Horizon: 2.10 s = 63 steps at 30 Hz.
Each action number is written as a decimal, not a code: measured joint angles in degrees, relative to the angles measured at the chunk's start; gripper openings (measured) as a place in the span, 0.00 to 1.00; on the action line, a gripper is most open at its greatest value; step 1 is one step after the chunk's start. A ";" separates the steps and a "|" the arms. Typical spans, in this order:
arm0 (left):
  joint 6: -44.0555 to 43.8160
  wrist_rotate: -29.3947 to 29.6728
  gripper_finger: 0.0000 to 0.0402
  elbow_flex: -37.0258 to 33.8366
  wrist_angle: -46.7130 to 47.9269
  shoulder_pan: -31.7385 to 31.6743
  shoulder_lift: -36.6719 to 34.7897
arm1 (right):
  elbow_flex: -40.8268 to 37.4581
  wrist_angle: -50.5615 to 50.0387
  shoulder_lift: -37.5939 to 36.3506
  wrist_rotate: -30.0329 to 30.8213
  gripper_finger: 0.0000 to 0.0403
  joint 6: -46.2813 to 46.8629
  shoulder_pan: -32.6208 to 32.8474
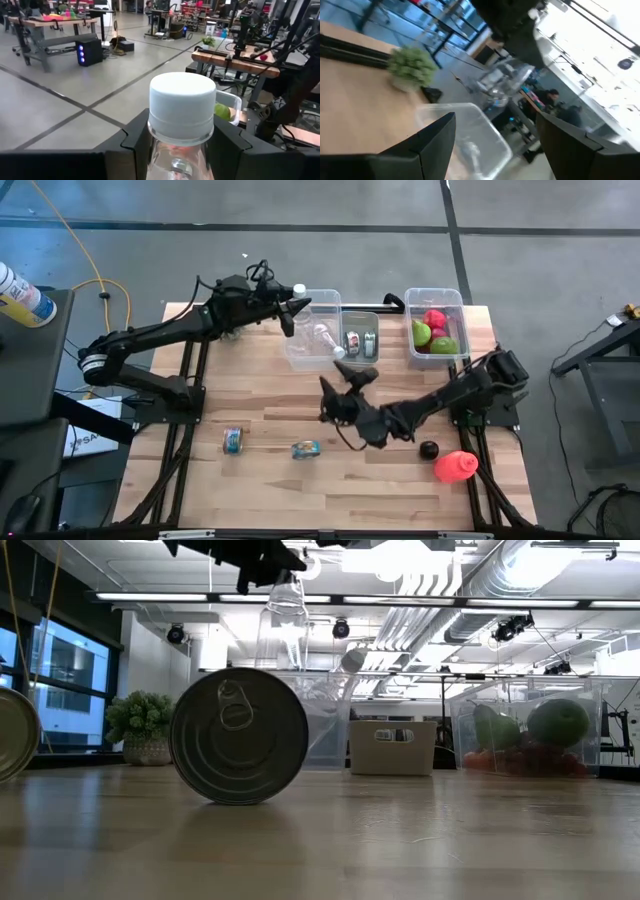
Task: Pick & Place Food Item
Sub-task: Put the transparent bottle into the left transparent bin
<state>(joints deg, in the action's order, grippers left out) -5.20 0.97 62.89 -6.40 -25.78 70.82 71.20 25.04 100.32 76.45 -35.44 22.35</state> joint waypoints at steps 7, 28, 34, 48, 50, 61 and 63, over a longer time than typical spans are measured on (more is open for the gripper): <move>0.43 -0.57 0.34 -1.16 1.03 -0.02 -0.05 | -0.02 -5.12 -5.89 5.68 0.62 1.45 -4.44; -0.99 -5.40 0.34 -10.15 -2.78 -0.83 -0.14 | -0.04 -67.98 -9.68 -33.33 0.18 67.68 -8.60; -1.70 -6.40 0.34 -11.04 -3.96 -1.18 -0.11 | 0.03 -66.97 -7.32 -32.34 0.08 69.67 -10.19; -2.20 -9.31 0.34 -12.99 -0.78 -0.85 0.21 | 0.04 -58.56 -2.51 -28.32 0.01 62.86 -15.65; -2.26 -9.32 0.34 -13.21 -1.37 -0.84 0.31 | -0.04 -58.36 -3.38 -27.98 0.00 61.31 -15.65; -0.97 -9.97 0.34 -13.35 -1.39 -1.07 0.16 | 0.00 -45.91 -5.41 -22.29 0.00 43.54 -18.02; -0.86 -10.32 0.34 -13.35 -1.37 -1.07 0.16 | 0.00 -44.80 -5.41 -24.74 0.00 41.66 -20.11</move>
<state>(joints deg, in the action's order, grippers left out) -6.07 -9.35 49.54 -7.77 -26.85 70.98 71.20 -19.76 94.91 51.71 6.22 2.24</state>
